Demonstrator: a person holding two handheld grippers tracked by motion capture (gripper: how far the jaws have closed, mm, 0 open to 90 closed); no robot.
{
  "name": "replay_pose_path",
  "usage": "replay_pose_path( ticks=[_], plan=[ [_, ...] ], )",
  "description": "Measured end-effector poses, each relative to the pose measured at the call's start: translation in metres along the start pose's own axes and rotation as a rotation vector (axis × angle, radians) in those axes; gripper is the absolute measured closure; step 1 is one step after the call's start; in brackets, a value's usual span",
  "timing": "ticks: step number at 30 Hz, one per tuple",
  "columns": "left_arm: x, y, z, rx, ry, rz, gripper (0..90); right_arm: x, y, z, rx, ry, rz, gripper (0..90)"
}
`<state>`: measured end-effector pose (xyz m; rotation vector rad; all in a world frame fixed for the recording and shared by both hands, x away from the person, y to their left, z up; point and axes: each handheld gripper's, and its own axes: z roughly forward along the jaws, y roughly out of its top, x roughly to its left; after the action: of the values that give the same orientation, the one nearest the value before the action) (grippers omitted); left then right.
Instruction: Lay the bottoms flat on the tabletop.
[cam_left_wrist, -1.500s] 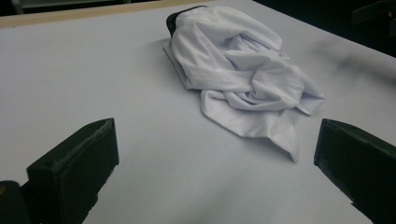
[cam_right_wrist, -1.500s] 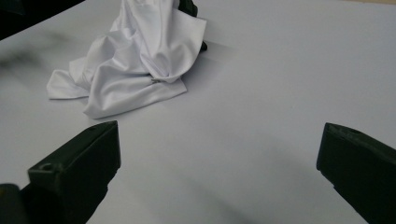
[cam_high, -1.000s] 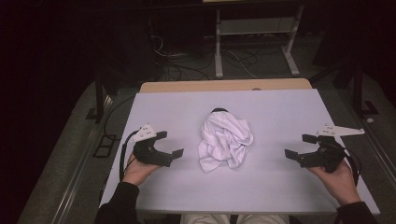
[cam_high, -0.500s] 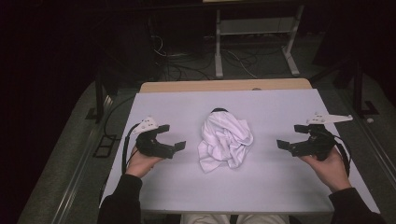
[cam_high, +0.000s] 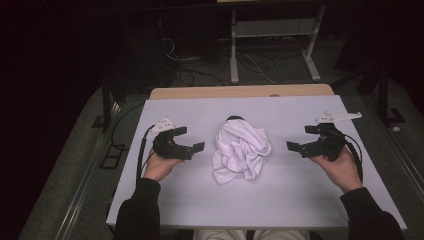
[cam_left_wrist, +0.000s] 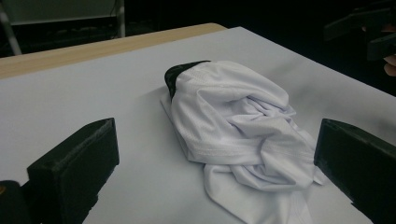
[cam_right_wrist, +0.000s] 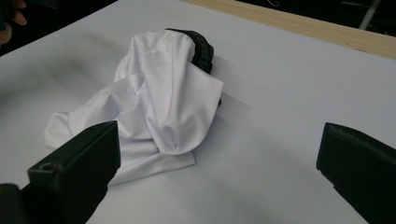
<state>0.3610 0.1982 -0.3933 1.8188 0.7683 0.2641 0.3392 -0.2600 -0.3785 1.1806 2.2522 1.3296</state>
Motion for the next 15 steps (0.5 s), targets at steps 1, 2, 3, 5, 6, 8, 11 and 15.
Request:
replay_pose_path(
  ticks=[1,2,3,5,6,8,11,15],
  plan=[
    [0.001,-0.001,0.005,0.006,-0.001,-0.004,0.5,-0.001,0.001,0.002,-0.003,0.002,-0.002,0.1],
    [0.001,-0.001,0.005,0.006,-0.001,-0.004,0.5,-0.002,0.003,0.004,-0.005,0.003,-0.001,0.1],
    [0.002,-0.002,0.009,0.006,-0.002,-0.009,0.5,-0.002,0.004,0.006,-0.005,0.006,0.000,0.1],
    [0.004,-0.003,0.014,0.004,-0.003,-0.018,0.5,-0.003,0.006,0.010,-0.006,0.007,-0.004,0.1],
    [0.004,-0.003,0.014,0.004,-0.003,-0.018,0.4,-0.003,0.006,0.010,-0.006,0.007,-0.004,0.1],
    [0.005,-0.004,0.017,0.003,-0.004,-0.024,0.5,-0.005,0.009,0.014,-0.011,0.011,-0.003,0.1],
    [0.008,-0.006,0.021,-0.018,-0.003,-0.055,0.5,-0.009,0.009,0.023,-0.039,0.019,0.018,0.1],
    [0.010,-0.009,0.027,-0.015,0.008,-0.057,0.5,-0.014,0.009,0.036,-0.031,0.011,0.021,0.1]
  ],
)
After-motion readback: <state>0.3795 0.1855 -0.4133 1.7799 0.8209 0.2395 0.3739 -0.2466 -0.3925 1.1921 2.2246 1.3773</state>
